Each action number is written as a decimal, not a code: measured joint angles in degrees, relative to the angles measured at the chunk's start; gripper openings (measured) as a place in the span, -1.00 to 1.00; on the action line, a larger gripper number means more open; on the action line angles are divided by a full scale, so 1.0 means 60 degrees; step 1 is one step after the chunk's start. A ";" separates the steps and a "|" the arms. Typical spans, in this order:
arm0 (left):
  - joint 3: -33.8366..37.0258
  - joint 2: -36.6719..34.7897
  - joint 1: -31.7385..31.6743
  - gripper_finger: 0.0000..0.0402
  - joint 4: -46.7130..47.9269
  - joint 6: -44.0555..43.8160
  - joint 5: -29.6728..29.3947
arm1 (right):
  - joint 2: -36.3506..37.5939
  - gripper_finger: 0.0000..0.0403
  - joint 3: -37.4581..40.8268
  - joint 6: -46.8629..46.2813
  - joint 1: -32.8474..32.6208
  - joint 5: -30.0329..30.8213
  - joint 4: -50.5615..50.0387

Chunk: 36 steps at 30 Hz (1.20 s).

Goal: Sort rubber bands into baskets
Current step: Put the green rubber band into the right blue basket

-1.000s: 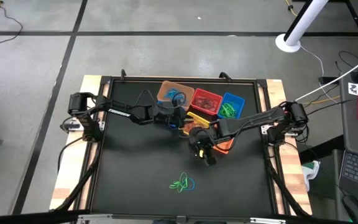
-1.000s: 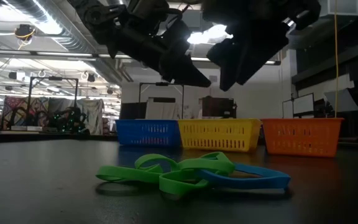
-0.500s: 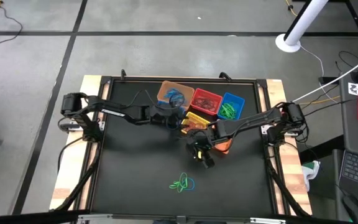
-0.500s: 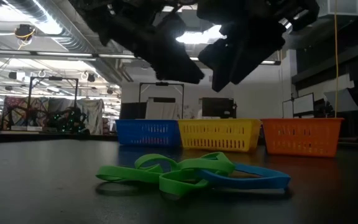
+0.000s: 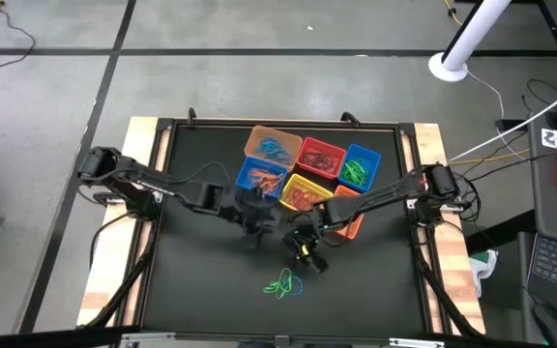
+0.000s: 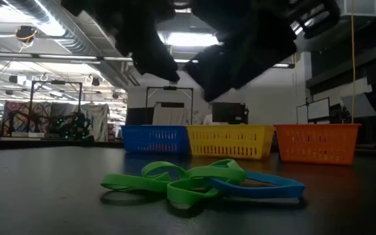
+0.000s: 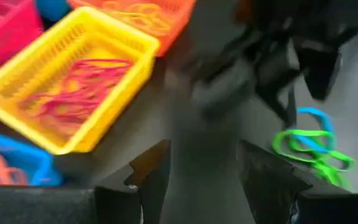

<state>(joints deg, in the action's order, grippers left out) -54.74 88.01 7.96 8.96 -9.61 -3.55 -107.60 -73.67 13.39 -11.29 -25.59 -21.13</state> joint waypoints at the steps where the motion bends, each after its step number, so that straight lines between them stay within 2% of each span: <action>1: 0.0000 0.0000 0.0158 -0.10 -0.0007 -0.0062 0.0000 | -0.0082 -0.12 -0.0012 0.0020 0.0000 -0.0236 0.0352; 9: 0.0002 -0.0170 0.1287 -0.10 0.0274 -0.0810 -0.0039 | -0.0723 -0.12 -0.0007 0.0088 0.0001 -0.1629 0.1476; 15: 0.0000 -0.0189 0.1931 -0.10 0.0213 -0.1067 0.0007 | -0.0996 -0.12 -0.0007 0.0376 0.0117 -0.1914 0.1737; 18: 0.0000 -0.0189 0.2143 -0.10 0.0246 -0.1073 0.0005 | -0.0996 -0.12 -0.0010 0.0942 0.0254 -0.1293 0.1475; 23: 0.0003 -0.0189 0.2336 -0.10 0.0279 -0.1086 0.0003 | -0.0996 -0.12 -0.0011 0.2457 0.0277 0.0732 0.0632; 31: 0.0000 -0.0189 0.2363 -0.10 0.0441 -0.1089 -0.0007 | -0.0996 -0.12 -0.0007 0.3471 -0.0175 0.0796 0.0191; 36: 0.0000 -0.0189 0.2361 -0.10 0.0429 -0.1089 -0.0011 | -0.0996 -0.12 -0.0007 0.4384 -0.0727 0.1652 0.0268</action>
<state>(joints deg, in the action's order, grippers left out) -54.74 86.87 22.13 11.53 -16.14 -3.62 -113.58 -73.71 39.70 -15.65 -15.68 -19.52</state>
